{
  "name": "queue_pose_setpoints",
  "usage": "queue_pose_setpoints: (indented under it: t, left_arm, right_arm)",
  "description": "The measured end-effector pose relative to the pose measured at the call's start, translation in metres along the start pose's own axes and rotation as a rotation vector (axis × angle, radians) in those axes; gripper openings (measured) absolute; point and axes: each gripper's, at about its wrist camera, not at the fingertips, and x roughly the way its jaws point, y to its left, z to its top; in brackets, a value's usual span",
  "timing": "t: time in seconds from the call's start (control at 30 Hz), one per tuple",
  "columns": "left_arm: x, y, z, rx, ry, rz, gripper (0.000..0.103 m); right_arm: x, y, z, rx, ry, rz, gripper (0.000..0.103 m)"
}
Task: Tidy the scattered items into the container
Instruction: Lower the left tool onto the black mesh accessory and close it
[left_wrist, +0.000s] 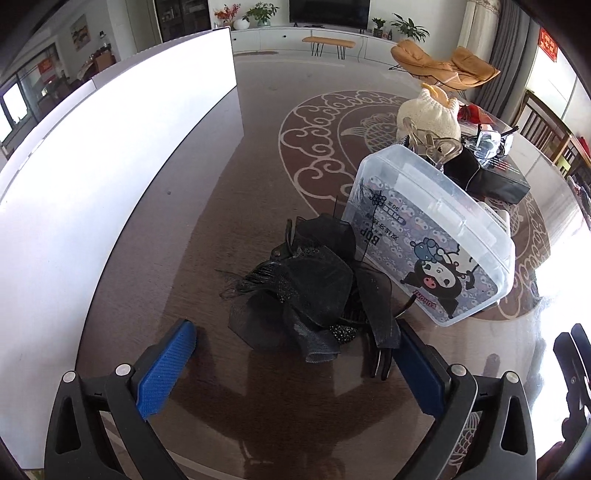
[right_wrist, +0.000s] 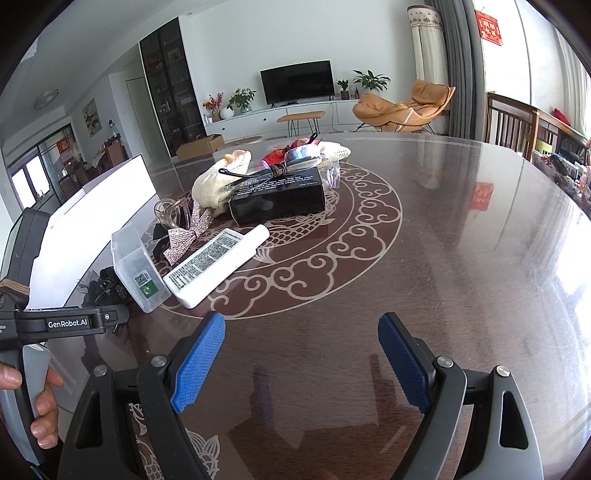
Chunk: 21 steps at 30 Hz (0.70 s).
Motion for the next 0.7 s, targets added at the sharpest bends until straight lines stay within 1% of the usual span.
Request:
queue_pose_setpoints:
  t: [0.1, 0.17, 0.2, 0.3, 0.43, 0.5, 0.57, 0.63, 0.7]
  left_arm:
    - [-0.004, -0.003, -0.005, 0.053, -0.003, -0.062, 0.103]
    - [-0.005, -0.004, -0.011, 0.106, -0.007, -0.055, 0.103]
    - [-0.006, -0.003, -0.013, 0.121, -0.011, -0.065, 0.103]
    - [-0.017, 0.008, -0.014, 0.152, -0.052, -0.159, 0.103]
    - [-0.024, 0.021, 0.002, 0.197, -0.116, -0.159, 0.103]
    - [-0.021, 0.028, 0.01, 0.186, -0.106, -0.193, 0.103]
    - [-0.014, 0.031, 0.016, 0.152, -0.087, -0.233, 0.103]
    - [-0.01, 0.029, 0.018, 0.106, -0.074, -0.228, 0.103]
    - [-0.008, 0.028, 0.015, 0.026, -0.068, -0.177, 0.103]
  right_arm:
    - [0.0, -0.001, 0.0, 0.004, -0.001, 0.008, 0.086]
    - [-0.001, -0.003, 0.001, 0.007, -0.003, 0.012, 0.086]
    - [-0.001, -0.003, 0.001, 0.008, -0.004, 0.013, 0.086]
    - [-0.001, -0.003, 0.001, 0.01, -0.006, 0.017, 0.086]
    - [-0.001, -0.003, 0.001, 0.011, -0.007, 0.019, 0.086]
    - [-0.001, -0.003, 0.001, 0.012, -0.007, 0.019, 0.086]
    - [-0.001, -0.004, 0.002, 0.015, -0.008, 0.021, 0.086]
    - [-0.001, -0.004, 0.002, 0.015, -0.008, 0.022, 0.086]
    - [-0.001, -0.004, 0.002, 0.015, -0.008, 0.023, 0.086]
